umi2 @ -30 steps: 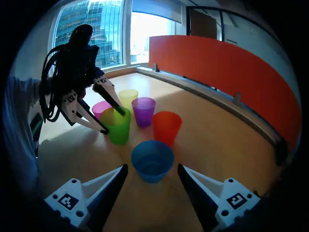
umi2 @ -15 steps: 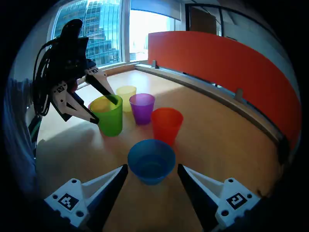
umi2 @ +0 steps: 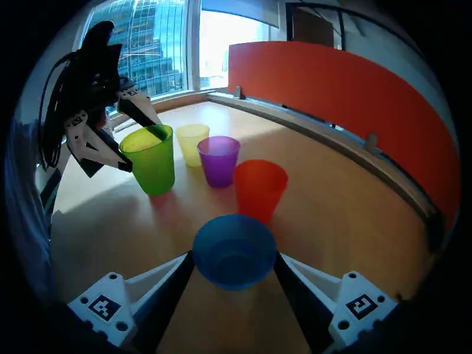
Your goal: Pour water
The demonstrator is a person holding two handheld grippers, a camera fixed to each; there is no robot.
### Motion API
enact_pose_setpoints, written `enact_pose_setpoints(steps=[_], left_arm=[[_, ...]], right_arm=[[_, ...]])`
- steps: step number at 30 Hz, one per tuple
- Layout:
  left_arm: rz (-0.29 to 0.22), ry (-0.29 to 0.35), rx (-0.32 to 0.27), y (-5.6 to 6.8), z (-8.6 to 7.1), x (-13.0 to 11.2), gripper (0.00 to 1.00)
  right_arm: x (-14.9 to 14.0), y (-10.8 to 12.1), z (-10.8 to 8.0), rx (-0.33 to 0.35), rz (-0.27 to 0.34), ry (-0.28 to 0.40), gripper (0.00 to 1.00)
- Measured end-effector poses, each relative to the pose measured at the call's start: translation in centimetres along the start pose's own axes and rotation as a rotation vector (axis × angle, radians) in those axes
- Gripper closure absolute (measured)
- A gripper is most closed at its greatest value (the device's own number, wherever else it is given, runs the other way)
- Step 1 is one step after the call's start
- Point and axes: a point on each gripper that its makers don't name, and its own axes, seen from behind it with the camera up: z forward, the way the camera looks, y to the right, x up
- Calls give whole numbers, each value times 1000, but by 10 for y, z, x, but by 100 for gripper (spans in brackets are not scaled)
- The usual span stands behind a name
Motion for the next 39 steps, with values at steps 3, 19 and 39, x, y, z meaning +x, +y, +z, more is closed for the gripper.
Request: enact_pose_setpoints(steps=[3, 19, 39], left_arm=[[-1, 11, 4, -1, -5, 2, 13], [-8, 49, 11, -1, -22, 7, 12], [-26, 151, 56, -7, -53, 27, 13]], right_arm=[[0, -1, 4, 0, -4, -2, 0], [2, 3, 6, -29, -13, 0, 10], [55, -8, -26, -66, -10, 152, 9]])
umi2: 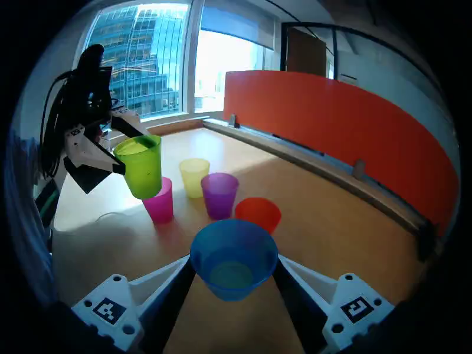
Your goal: Pour water
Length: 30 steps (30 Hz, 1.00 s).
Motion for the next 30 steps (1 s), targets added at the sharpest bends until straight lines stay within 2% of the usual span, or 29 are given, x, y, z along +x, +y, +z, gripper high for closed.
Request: enact_pose_setpoints(steps=[14, 23, 30], left_arm=[[-34, 139, 45, -13, -28, 28, 12], [-12, 215, 69, -14, -45, 50, 13], [-18, 253, 76, -12, -55, 63, 13]], right_arm=[[61, -13, -28, -14, -17, 160, 10], [93, -21, -45, -17, -28, 252, 10], [112, -25, -57, -23, -29, 319, 10]])
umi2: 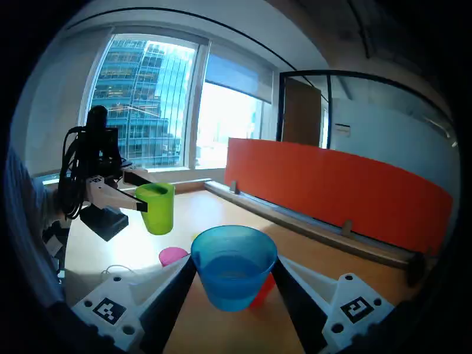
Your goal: Pour water
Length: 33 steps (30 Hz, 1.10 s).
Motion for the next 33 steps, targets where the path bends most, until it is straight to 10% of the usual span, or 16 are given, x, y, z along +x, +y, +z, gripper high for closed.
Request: enact_pose_setpoints(steps=[33], left_arm=[[19, 99, -24, 15, -12, 23, 13]], right_arm=[[46, -15, -11, -6, -29, 109, 10]])
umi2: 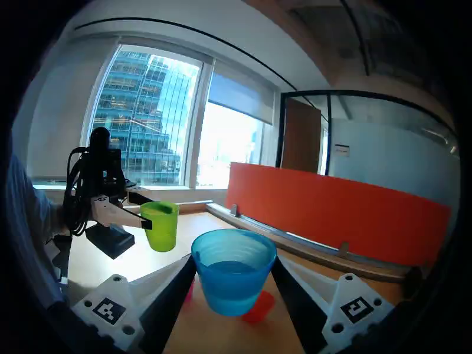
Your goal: Pour water
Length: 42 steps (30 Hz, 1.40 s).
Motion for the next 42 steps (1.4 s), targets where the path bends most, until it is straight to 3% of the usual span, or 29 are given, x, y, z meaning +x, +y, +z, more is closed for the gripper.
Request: enact_pose_setpoints(steps=[20, 42], left_arm=[[25, -10, -4, 9, -2, -6, 12], [31, -17, -56, 38, -1, -17, 13]], right_arm=[[7, -5, -4, 14, -51, -4, 9], [35, -7, -3, 23, -257, 0, 9]])
